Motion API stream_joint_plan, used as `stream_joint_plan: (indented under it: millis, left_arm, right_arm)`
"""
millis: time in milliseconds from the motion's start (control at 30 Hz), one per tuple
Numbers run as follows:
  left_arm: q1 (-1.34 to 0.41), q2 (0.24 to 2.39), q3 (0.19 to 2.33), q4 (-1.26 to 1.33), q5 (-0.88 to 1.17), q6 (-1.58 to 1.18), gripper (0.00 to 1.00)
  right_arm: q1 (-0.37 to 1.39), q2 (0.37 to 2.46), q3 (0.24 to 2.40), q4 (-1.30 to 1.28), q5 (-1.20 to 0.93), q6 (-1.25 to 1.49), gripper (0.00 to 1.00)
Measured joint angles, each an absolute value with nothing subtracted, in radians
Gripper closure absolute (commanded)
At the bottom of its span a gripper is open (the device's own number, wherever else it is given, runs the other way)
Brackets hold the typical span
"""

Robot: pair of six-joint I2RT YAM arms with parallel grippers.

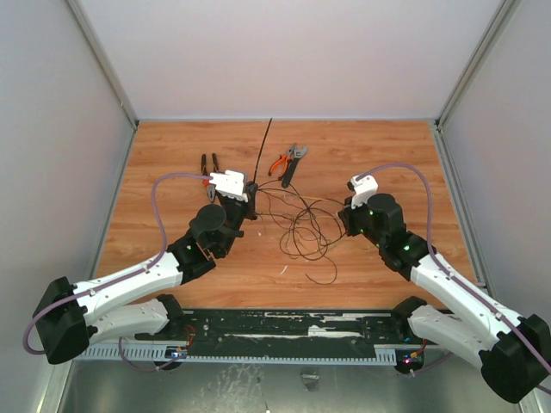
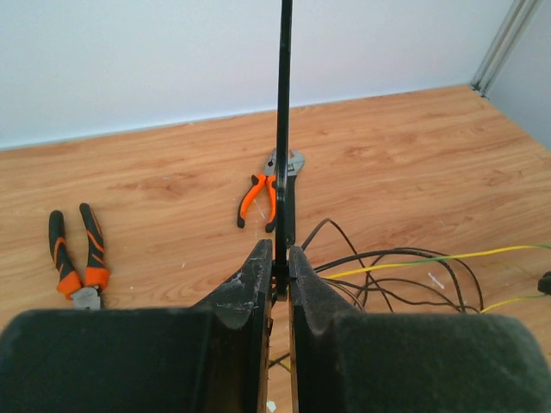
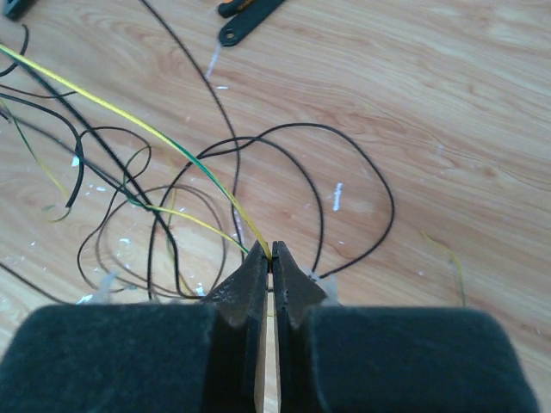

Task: Zip-tie the wires
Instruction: Adjust the cable at the center of the board.

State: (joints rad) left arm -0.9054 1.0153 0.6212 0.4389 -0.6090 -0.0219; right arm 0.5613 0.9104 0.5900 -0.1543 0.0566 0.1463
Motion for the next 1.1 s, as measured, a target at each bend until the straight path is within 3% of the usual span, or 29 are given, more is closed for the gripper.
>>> stream_joint_plan:
  millis: [600,1100]
  left_arm:
    - [-0.905,1.015,0.621,0.439,-0.611,-0.022,1.0]
    - [-0.905,1.015,0.621,0.439,-0.617,-0.022,1.0]
  right_arm:
    - [0.5,0.894,0.59,-0.223,0.196,0.194,1.0]
    - [0.459,0.901,0.59,-0.233,0.167,0.213,1.0]
